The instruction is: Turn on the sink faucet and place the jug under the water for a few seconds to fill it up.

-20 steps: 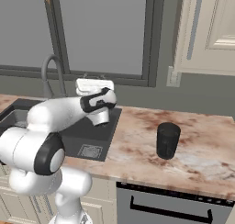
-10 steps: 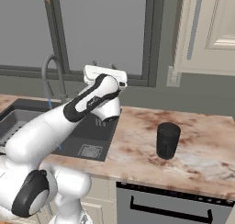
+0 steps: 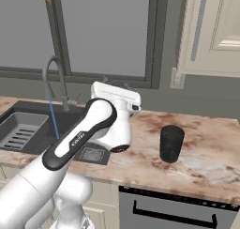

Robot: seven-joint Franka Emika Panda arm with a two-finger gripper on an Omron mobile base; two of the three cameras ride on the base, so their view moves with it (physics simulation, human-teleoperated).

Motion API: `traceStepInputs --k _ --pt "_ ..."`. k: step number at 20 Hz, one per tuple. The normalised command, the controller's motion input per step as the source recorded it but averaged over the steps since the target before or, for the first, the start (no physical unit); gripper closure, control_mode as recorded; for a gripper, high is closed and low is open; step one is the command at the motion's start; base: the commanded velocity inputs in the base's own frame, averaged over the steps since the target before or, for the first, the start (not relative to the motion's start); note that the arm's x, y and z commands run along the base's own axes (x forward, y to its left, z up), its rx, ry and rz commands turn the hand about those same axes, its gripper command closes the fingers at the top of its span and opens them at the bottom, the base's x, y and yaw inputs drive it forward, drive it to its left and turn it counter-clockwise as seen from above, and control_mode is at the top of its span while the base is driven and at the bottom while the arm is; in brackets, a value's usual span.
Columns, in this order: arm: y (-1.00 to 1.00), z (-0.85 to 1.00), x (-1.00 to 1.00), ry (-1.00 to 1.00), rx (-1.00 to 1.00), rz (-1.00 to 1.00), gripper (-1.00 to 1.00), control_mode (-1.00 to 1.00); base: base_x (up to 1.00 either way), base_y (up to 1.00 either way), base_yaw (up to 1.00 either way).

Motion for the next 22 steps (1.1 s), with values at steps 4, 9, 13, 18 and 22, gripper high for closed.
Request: traceStepInputs --k 4,9,13,18,22 --pt "-0.68 -0.13 -1.00 -0.01 0.00 0.00 -1.00 -1.00 0.00 0.00 0.00" --pt "-0.57 -0.02 -1.00 -0.01 0.00 0.00 -1.00 -1.00 0.00 0.00 0.00" --pt "-0.42 -0.11 -0.97 0.00 0.00 0.00 -1.00 -1.00 0.00 0.00 0.00" --pt "-0.09 -0.57 -0.65 0.03 -0.08 0.00 -1.00 -1.00 0.00 0.00 0.00" --pt "-0.02 -0.78 -0.38 0.04 -0.12 0.00 -1.00 -1.00 0.00 0.00 0.00"
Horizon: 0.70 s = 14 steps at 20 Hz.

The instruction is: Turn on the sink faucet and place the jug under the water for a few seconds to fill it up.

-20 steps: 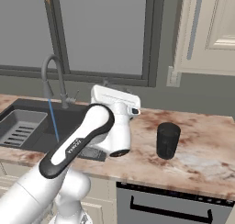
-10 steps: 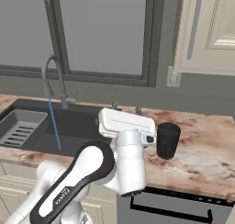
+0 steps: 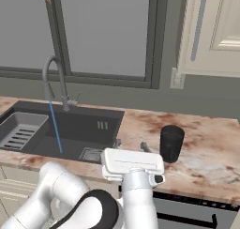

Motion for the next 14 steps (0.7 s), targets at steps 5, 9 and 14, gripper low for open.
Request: traceStepInputs --k 5,9,14 --pt "-0.06 -0.64 -0.18 0.01 -0.09 0.00 -1.00 -1.00 0.00 0.00 0.00" --pt "-0.16 -0.35 -0.01 0.00 -0.02 -0.05 -1.00 -1.00 0.00 0.00 0.00" --pt "0.00 -0.22 0.19 0.00 0.00 -0.15 -1.00 -1.00 0.00 0.00 0.00"
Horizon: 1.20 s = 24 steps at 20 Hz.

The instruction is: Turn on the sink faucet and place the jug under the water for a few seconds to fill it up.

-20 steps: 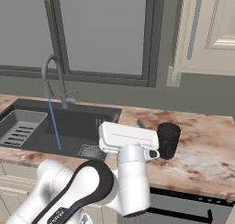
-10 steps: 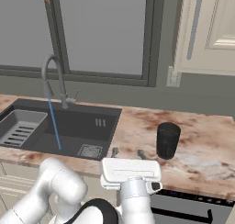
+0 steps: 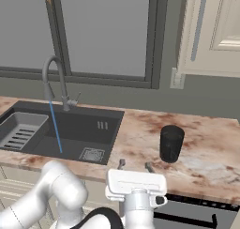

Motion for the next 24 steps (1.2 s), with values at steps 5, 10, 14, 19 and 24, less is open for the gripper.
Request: traceStepInputs --k 5,10,14,19,24 --pt "-0.02 -0.24 0.27 0.04 0.00 -0.18 -1.00 -1.00 0.00 0.00 0.00" --pt "-0.08 -0.23 0.33 0.05 0.00 -0.20 -1.00 -1.00 0.00 0.00 0.00" --pt "-0.28 -0.13 0.22 0.04 0.00 -0.15 -1.00 -1.00 0.00 0.00 0.00" --pt "-0.39 -0.08 0.22 0.05 0.00 -0.05 -1.00 -1.00 0.00 0.00 0.00" --pt "-0.36 -0.19 0.15 0.01 -0.02 0.00 -1.00 -1.00 0.00 0.00 0.00"
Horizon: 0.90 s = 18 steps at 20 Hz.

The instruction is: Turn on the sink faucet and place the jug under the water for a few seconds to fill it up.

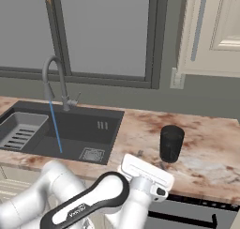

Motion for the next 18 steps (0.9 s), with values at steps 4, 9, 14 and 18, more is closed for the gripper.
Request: traceStepInputs --k 4,9,14,18 --pt "-0.09 -0.29 0.16 0.03 -0.08 0.00 -1.00 -1.00 0.00 0.00 0.00" --pt "-0.06 -0.29 0.14 0.01 -0.08 0.02 -1.00 -1.00 0.00 0.00 0.00" --pt "-0.06 -0.21 0.21 0.04 -0.07 0.01 -1.00 -1.00 0.00 0.00 0.00" --pt "-0.10 -0.08 0.40 0.09 -0.04 0.00 -1.00 -1.00 0.00 0.00 0.00"
